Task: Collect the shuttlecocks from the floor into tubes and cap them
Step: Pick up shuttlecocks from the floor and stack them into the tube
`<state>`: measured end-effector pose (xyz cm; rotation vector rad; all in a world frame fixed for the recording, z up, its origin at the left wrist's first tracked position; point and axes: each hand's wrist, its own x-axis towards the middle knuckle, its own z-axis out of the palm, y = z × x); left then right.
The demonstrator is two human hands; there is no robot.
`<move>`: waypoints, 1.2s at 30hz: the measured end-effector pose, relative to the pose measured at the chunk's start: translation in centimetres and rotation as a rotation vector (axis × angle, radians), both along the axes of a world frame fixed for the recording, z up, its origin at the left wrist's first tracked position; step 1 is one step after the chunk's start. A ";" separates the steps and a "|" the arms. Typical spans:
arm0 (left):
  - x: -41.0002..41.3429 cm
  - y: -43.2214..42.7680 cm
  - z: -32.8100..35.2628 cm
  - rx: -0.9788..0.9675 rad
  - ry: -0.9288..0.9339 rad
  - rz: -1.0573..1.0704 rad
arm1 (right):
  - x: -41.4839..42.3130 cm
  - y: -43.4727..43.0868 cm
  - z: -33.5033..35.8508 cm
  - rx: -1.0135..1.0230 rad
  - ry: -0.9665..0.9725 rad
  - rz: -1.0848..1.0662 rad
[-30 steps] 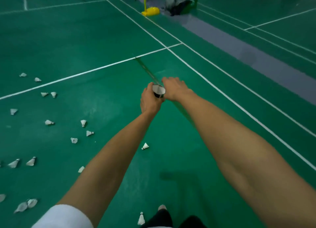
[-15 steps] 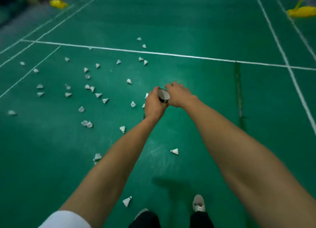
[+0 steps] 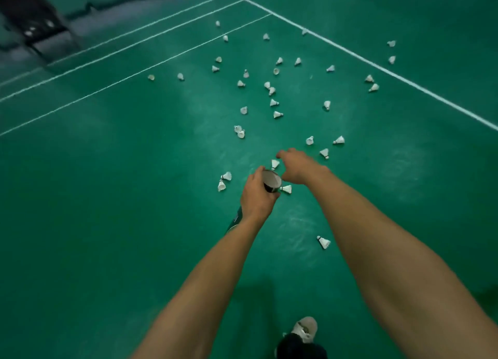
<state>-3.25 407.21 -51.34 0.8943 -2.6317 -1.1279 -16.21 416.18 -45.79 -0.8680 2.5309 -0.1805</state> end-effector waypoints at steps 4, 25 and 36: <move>5.3 -2.7 -2.9 0.023 -0.016 0.184 | 6.2 -4.6 -2.6 -0.026 0.034 0.171; 18.1 -8.7 -64.7 -0.327 -0.320 0.575 | 15.9 -13.5 -72.9 -0.138 -0.237 0.095; 22.1 -13.7 -79.1 -0.532 -0.309 0.630 | 19.1 -23.2 -90.8 -0.175 -0.015 0.339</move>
